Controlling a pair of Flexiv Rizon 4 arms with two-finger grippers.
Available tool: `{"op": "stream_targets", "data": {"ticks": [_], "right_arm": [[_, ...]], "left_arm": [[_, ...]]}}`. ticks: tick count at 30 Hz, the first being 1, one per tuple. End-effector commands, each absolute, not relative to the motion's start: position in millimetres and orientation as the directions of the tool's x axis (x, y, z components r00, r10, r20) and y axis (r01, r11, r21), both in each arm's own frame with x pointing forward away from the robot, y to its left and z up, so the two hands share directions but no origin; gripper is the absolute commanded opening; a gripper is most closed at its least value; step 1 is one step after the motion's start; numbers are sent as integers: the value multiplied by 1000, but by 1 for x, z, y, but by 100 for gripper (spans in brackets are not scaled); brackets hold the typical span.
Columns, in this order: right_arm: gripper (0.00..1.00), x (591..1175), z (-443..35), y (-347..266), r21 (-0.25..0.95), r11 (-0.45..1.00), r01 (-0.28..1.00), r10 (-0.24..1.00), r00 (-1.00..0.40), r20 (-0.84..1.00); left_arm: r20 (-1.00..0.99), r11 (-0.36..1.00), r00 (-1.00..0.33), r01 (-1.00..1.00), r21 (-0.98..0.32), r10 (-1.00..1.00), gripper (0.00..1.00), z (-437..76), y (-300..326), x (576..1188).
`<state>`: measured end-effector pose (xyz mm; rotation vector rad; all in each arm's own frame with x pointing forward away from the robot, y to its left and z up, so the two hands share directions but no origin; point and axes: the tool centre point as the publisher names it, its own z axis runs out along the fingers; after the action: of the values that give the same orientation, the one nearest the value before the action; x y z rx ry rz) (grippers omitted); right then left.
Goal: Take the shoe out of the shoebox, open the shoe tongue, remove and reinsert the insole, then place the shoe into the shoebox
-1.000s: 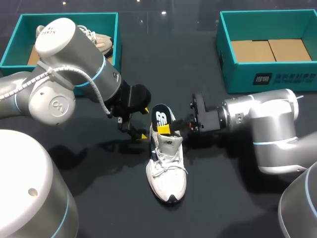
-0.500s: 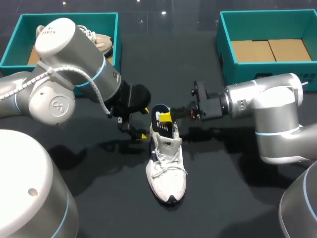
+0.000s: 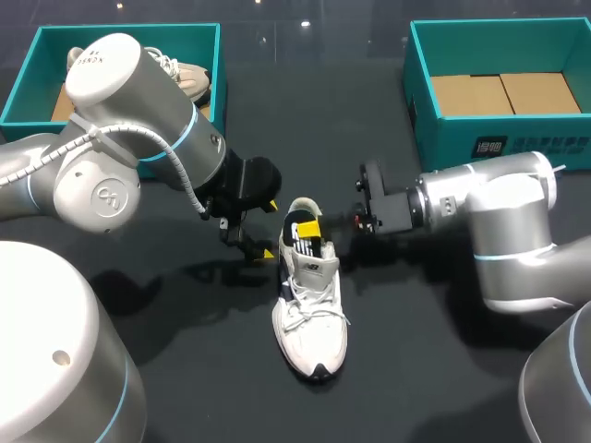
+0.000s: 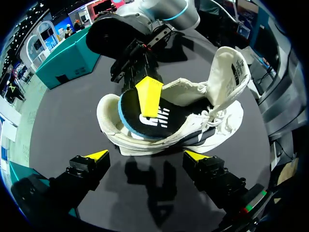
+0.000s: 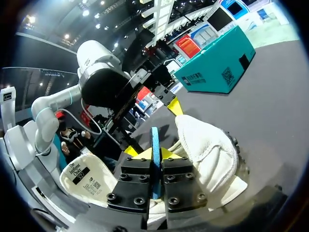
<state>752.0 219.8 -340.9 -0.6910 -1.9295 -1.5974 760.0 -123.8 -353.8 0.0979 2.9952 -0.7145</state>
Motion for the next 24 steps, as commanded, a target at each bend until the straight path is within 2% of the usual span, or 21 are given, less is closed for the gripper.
{"op": "stream_targets", "data": {"ticks": [1, 5, 9, 11, 13, 14, 20, 24], "right_arm": [[0, 734, -352, 220, 703, 136, 698, 68, -714, 697], [0, 727, -353, 214, 713, 93, 695, 79, -719, 691], [0, 733, -345, 218, 726, 123, 677, 80, -736, 672], [15, 737, -341, 221, 731, 147, 666, 79, -745, 663], [40, 741, -336, 223, 736, 169, 655, 84, -754, 652], [44, 743, -334, 224, 740, 177, 649, 81, -759, 646], [41, 755, -320, 226, 757, 225, 613, 81, -786, 613], [31, 763, -315, 225, 764, 242, 598, 84, -798, 597]], "left_arm": [[-74, 891, -996, 76, -447, 48, 100, -355, -124, 760], [-74, 891, -996, 76, -447, 48, 100, -355, -124, 760], [-74, 891, -996, 76, -447, 48, 100, -355, -124, 760], [-74, 891, -996, 76, -447, 48, 100, -355, -124, 760], [-74, 891, -996, 76, -447, 48, 100, -355, -124, 760], [-74, 891, -996, 76, -447, 48, 100, -355, -124, 760], [-74, 891, -996, 76, -447, 48, 100, -355, -124, 760], [-74, 891, -996, 76, -447, 48, 100, -355, -124, 760]]}}
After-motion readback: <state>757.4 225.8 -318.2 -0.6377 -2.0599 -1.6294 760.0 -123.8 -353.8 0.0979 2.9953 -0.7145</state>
